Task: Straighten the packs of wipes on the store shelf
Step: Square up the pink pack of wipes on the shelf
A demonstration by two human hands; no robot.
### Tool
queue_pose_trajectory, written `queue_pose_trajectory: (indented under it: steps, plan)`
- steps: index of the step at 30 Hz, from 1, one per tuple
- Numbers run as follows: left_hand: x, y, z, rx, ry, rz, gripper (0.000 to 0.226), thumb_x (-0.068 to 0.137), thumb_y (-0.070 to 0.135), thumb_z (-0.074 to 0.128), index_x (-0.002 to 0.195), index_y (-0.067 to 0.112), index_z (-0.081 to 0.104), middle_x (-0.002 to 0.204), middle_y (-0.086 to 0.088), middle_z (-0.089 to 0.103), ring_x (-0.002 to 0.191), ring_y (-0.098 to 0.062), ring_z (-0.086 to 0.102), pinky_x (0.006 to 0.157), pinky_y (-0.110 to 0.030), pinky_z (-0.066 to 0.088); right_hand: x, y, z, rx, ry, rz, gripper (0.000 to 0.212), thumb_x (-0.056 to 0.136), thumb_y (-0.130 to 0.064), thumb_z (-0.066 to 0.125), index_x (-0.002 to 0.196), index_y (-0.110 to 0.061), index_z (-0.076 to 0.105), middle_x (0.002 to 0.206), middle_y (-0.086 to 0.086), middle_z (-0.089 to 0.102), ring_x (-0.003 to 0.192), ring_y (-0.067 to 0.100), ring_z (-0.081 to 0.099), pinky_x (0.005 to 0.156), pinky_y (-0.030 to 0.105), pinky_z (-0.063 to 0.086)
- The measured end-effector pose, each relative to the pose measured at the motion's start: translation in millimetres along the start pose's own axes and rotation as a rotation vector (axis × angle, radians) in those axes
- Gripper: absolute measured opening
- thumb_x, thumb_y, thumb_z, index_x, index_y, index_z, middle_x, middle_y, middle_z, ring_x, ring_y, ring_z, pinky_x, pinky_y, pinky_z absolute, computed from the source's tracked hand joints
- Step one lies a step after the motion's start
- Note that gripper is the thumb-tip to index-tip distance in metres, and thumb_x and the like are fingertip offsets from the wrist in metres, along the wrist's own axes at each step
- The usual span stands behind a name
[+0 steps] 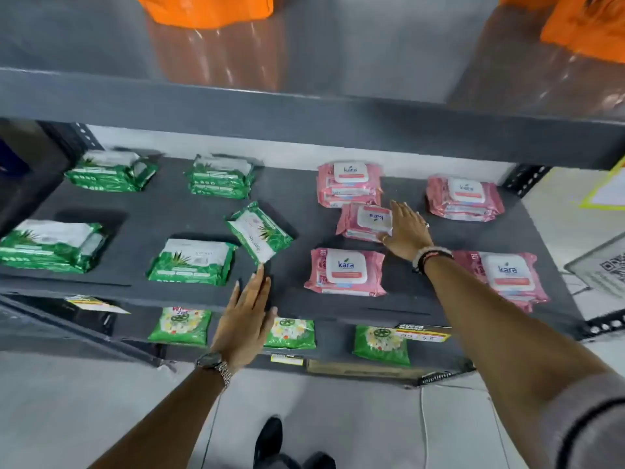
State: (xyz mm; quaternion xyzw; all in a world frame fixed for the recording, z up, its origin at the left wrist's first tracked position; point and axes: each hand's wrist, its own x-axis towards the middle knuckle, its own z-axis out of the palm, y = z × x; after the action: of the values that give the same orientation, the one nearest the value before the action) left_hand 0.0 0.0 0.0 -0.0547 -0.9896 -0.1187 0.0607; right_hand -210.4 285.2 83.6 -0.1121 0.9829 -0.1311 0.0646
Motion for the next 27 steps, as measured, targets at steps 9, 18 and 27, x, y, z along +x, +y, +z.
queue_pose_trajectory:
  steps: [9, 18, 27]
  plan:
    - [-2, -2, 13, -0.047, 0.050, -0.024, 0.053, 0.099, 0.031, 0.032, 0.146, 0.006, 0.036, 0.154, -0.007, 0.032, 0.141, -0.025, 0.029, 0.115, -0.046, 0.022, 22, 1, -1, 0.044, -0.103, -0.025, 0.085, 0.067, -0.026, 0.082, 0.136, -0.006, 0.035, 0.131, 0.015, 0.047, 0.122, 0.033, 0.045, 0.103, 0.046, 0.039]
    - [-2, 2, 13, -0.077, 0.057, -0.052, 0.053, 0.098, 0.031, 0.031, 0.145, 0.007, 0.039, 0.152, -0.008, 0.037, 0.138, -0.026, 0.034, 0.116, -0.041, 0.018, 7, -8, -18, 0.208, -0.006, -0.025, 0.075, 0.059, -0.022, 0.087, 0.122, -0.008, 0.049, 0.119, 0.012, 0.055, 0.109, 0.027, 0.054, 0.094, 0.040, 0.050]
    - [-3, 5, 8, -0.080, 0.049, -0.059, 0.053, 0.098, 0.030, 0.028, 0.144, 0.006, 0.038, 0.150, -0.010, 0.039, 0.137, -0.027, 0.033, 0.116, -0.039, 0.015, -59, -42, -26, 0.283, -0.051, -0.214, 0.076, 0.053, -0.030, 0.089, 0.118, -0.016, 0.052, 0.113, 0.001, 0.058, 0.099, 0.013, 0.053, 0.084, 0.027, 0.044]
